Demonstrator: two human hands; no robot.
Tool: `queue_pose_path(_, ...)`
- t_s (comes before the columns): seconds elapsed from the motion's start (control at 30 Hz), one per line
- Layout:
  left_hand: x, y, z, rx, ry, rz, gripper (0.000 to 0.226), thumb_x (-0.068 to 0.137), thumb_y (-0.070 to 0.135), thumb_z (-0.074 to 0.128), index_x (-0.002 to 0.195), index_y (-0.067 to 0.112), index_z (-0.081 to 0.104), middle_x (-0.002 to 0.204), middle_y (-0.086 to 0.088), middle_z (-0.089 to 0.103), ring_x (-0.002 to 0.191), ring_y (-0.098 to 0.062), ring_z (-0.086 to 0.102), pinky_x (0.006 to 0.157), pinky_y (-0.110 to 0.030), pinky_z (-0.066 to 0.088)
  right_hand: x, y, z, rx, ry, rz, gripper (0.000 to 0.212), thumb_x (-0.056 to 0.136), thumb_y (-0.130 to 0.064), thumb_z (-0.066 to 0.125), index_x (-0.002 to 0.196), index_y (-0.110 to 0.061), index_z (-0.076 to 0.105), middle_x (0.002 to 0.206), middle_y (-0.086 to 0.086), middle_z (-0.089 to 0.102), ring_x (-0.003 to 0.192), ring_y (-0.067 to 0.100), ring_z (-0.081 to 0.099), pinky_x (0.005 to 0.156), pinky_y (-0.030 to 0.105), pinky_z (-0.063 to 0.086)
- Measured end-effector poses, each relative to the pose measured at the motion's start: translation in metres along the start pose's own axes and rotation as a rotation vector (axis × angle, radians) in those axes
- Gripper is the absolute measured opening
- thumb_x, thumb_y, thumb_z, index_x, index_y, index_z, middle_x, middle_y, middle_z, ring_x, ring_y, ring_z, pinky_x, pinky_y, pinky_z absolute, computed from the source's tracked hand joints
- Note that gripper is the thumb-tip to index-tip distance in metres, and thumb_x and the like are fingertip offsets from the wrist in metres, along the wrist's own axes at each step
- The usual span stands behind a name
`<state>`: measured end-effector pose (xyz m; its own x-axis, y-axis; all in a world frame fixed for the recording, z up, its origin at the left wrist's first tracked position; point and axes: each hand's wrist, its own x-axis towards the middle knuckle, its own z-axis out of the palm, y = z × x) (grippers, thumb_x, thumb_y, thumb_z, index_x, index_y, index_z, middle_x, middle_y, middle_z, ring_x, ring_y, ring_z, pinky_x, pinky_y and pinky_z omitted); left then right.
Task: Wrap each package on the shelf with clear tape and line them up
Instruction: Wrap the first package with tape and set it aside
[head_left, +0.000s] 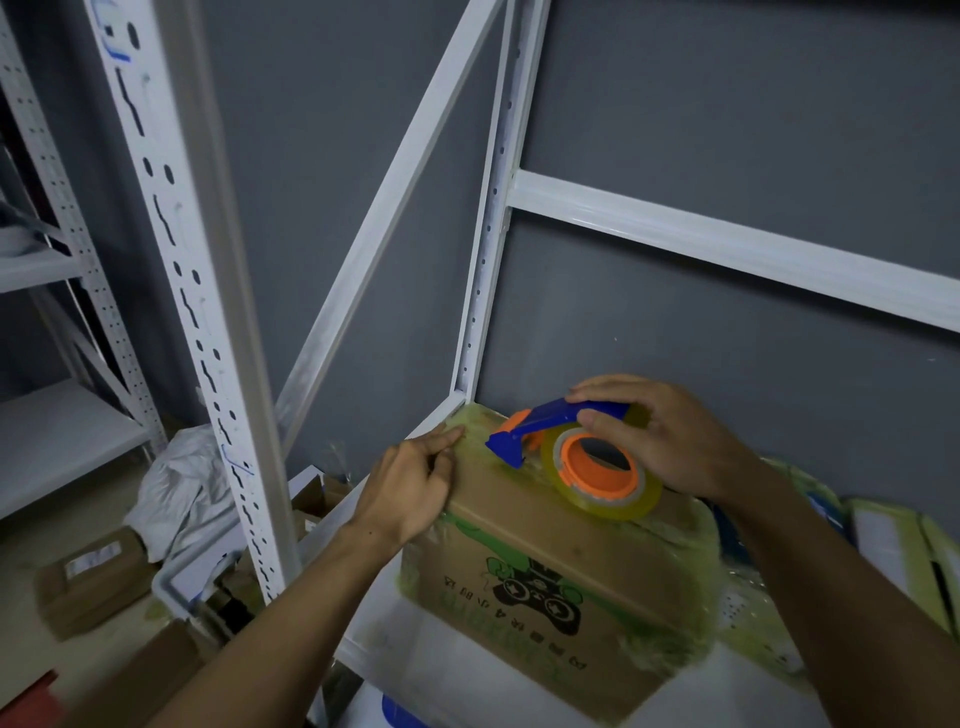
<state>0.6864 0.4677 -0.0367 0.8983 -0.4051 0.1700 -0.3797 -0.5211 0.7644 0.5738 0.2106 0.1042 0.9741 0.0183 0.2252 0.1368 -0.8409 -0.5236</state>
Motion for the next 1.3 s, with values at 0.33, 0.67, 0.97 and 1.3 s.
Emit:
queue_pose_path(0.33, 0.013, 0.011, -0.021, 0.429, -0.051, 0.13, 0.061, 0.091, 0.048, 0.021, 0.145, 0.047, 0.049, 0.164, 0.019, 0.026, 0.149, -0.022, 0.031, 0.113, -0.05, 0.04, 0.006, -0.002, 0.021, -0.061, -0.034, 0.016, 0.037, 0.098, -0.056, 0.055, 0.124, -0.035, 0.072, 0.127, -0.018, 0.063, 0.118, 0.001, 0.057, 0.104, 0.026, 0.045)
queue_pose_path(0.67, 0.004, 0.016, -0.006, 0.485, -0.088, 0.274, 0.069, 0.092, 0.051, 0.015, 0.153, 0.035, 0.041, 0.16, 0.021, 0.031, 0.152, -0.009, 0.023, 0.114, -0.035, 0.039, -0.003, 0.007, 0.031, 0.116, -0.019, 0.15, 0.038, 0.099, -0.054, 0.058, 0.135, -0.043, 0.057, 0.13, -0.018, 0.057, 0.12, 0.003, 0.056, 0.096, 0.022, 0.046)
queue_pose_path(0.97, 0.005, 0.019, -0.005, 0.52, -0.047, 0.243, 0.065, 0.09, 0.046, 0.021, 0.15, 0.04, 0.045, 0.157, 0.025, 0.035, 0.149, -0.008, 0.029, 0.099, -0.035, 0.05, -0.005, 0.001, 0.026, 0.062, 0.04, 0.11, 0.034, 0.097, -0.047, 0.065, 0.129, -0.033, 0.066, 0.131, -0.021, 0.059, 0.119, -0.002, 0.054, 0.091, 0.009, 0.038)
queue_pose_path(1.3, 0.007, 0.019, -0.004, 0.546, -0.001, 0.274, 0.07, 0.086, 0.05, 0.013, 0.145, 0.041, 0.052, 0.154, 0.023, 0.04, 0.146, -0.009, 0.036, 0.092, -0.034, 0.054, -0.027, 0.002, -0.002, 0.101, 0.06, 0.171, 0.031, 0.098, -0.04, 0.066, 0.126, -0.027, 0.069, 0.117, -0.013, 0.069, 0.106, 0.002, 0.065, 0.092, 0.027, 0.054)
